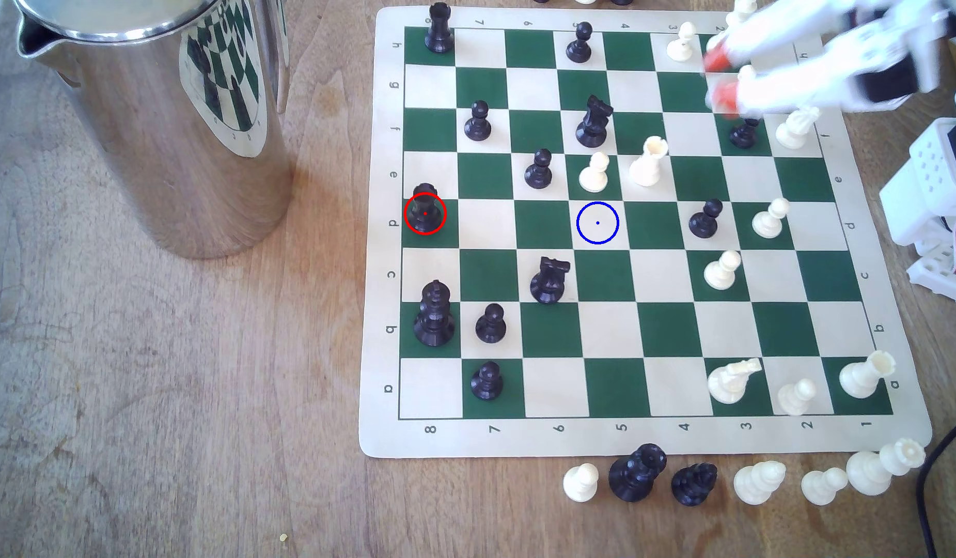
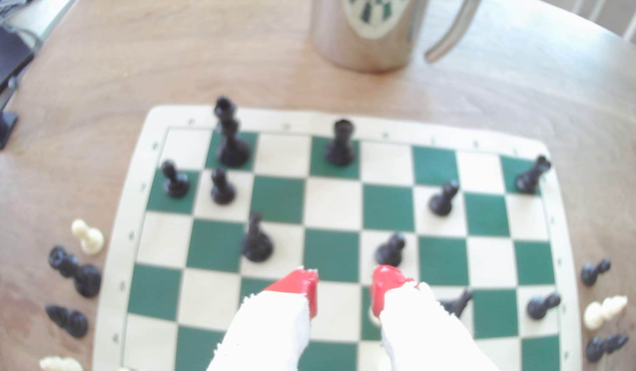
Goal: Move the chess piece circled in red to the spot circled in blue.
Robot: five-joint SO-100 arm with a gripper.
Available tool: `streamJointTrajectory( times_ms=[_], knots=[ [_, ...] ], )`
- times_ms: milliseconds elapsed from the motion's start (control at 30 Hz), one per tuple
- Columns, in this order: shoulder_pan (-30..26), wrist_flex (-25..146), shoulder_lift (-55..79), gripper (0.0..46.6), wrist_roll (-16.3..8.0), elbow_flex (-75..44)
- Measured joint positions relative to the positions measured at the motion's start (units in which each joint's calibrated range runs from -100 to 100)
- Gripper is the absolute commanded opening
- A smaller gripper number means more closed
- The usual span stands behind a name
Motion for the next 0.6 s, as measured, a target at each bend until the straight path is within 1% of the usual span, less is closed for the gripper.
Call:
streamJointTrajectory(
  times_ms=[100,133,233,367,400,500,600],
  knots=[
    [-0.5,1.5,6.2,15.5,-0.9,-5.9],
    [-0.5,1.9,10.6,15.8,-1.5,-9.8],
    [-0.5,1.8,15.8,16.2,-2.1,-13.6],
    [-0.5,1.4,23.1,18.2,-2.5,-17.6],
    [-0.5,0.8,26.6,18.0,-2.7,-19.5],
    [-0.4,-0.7,31.8,16.4,-3.0,-22.2],
    [-0.5,-2.5,39.5,16.8,-3.0,-26.0]
  ],
)
